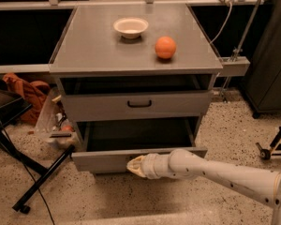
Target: Close middle drawer
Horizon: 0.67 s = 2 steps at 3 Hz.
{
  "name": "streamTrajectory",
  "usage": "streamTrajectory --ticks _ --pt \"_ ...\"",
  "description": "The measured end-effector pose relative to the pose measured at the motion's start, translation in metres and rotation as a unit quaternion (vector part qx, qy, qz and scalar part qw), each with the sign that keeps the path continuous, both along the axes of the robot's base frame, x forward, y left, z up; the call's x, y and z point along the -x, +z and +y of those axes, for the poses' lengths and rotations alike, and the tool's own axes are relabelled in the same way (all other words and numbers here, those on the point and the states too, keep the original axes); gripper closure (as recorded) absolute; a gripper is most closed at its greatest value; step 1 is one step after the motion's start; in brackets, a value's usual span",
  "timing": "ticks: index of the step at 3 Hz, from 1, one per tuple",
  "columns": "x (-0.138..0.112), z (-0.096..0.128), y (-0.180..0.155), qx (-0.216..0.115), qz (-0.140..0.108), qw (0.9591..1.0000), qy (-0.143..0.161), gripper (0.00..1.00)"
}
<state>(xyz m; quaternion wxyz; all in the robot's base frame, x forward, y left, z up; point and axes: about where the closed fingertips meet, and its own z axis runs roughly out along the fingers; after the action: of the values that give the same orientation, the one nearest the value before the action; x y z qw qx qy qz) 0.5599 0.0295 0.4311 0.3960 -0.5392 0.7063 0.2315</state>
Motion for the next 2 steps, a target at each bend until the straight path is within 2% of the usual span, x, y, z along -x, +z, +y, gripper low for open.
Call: streamTrajectory --ticks 1,2 --pt "-0.024 -0.023 -0.005 0.032 0.016 0.9975 -0.060 0.62" --pt "-0.037 -0.042 -0.013 0.051 0.032 0.9936 -0.095 0.39"
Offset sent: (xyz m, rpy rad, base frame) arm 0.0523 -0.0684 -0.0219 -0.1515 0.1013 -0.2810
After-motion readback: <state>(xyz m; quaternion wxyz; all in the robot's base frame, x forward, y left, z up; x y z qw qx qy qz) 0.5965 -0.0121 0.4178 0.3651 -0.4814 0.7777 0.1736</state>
